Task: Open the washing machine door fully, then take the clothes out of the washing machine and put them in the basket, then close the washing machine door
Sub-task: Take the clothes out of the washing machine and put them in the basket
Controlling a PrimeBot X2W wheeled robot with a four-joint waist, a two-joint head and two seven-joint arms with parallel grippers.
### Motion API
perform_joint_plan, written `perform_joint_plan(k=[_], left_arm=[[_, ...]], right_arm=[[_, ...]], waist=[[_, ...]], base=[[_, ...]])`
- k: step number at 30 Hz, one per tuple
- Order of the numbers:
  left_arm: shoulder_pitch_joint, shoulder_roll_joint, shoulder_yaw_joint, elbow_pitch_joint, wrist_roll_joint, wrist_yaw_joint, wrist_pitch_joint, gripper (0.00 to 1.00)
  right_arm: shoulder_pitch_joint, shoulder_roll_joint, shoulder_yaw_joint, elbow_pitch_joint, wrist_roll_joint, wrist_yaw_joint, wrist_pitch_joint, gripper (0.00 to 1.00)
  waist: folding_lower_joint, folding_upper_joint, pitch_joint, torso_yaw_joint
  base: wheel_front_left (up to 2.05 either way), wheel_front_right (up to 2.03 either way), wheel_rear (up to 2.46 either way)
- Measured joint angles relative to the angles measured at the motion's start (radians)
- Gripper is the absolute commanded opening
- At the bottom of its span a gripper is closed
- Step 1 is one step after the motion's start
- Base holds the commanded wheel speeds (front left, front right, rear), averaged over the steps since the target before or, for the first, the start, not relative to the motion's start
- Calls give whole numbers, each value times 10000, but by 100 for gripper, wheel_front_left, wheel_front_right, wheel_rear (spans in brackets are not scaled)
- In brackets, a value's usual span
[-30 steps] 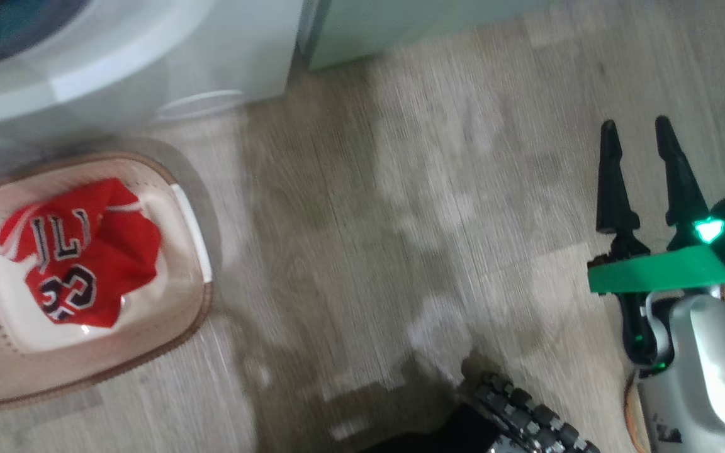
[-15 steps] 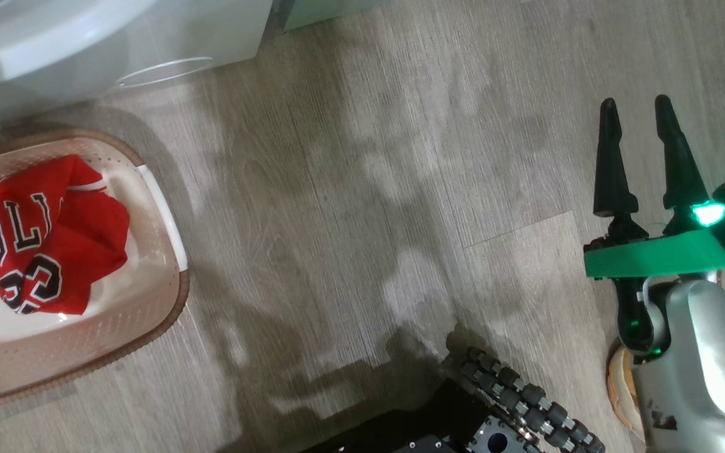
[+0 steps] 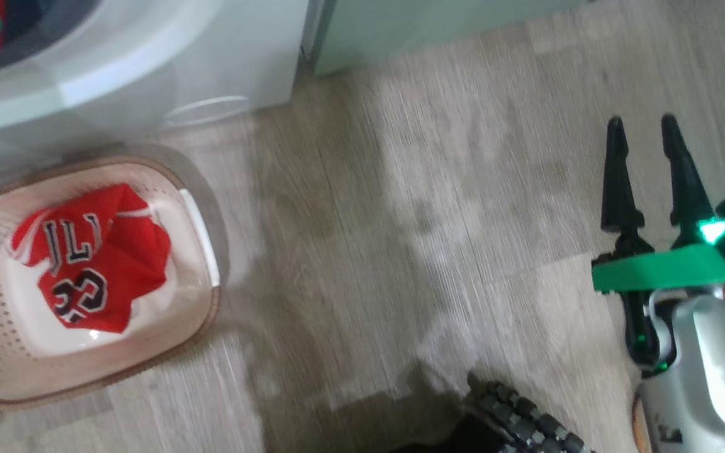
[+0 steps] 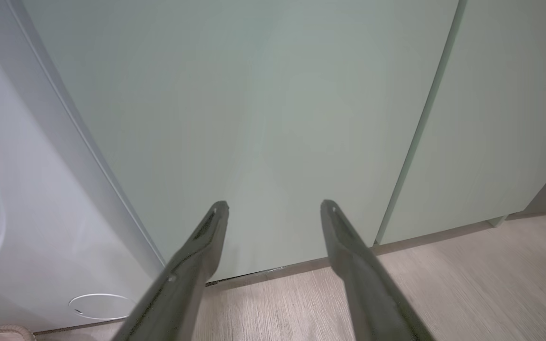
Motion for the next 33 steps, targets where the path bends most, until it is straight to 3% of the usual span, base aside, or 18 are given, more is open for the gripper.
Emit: perform_joint_plan(k=[14, 21, 27, 33], left_arm=[[3304, -765, -1266, -1020, -1530, -2, -805, 0], [5252, -1175, -2046, -1243, -1889, -2, -1526, 0], [6279, -1528, -2462, -955, -1967, -2, -1732, 0], [6942, -1799, -2556, -222, -2197, -2, -1829, 0]], right_arm=[[1360, -570, -44, 303, -10, 0, 0, 100], [1825, -721, -44, 360, -12, 0, 0, 100], [1871, -861, -23, 347, -12, 0, 0, 100], [1881, -941, 33, 253, -10, 0, 0, 100]], waist=[[0, 1, -2265, 1062], [0, 1, -3376, 2039], [-1, 1, -3673, 2534], [-1, 1, -3312, 2519]], base=[[0, 0, 0], [0, 0, 0], [0, 0, 0], [0, 0, 0]])
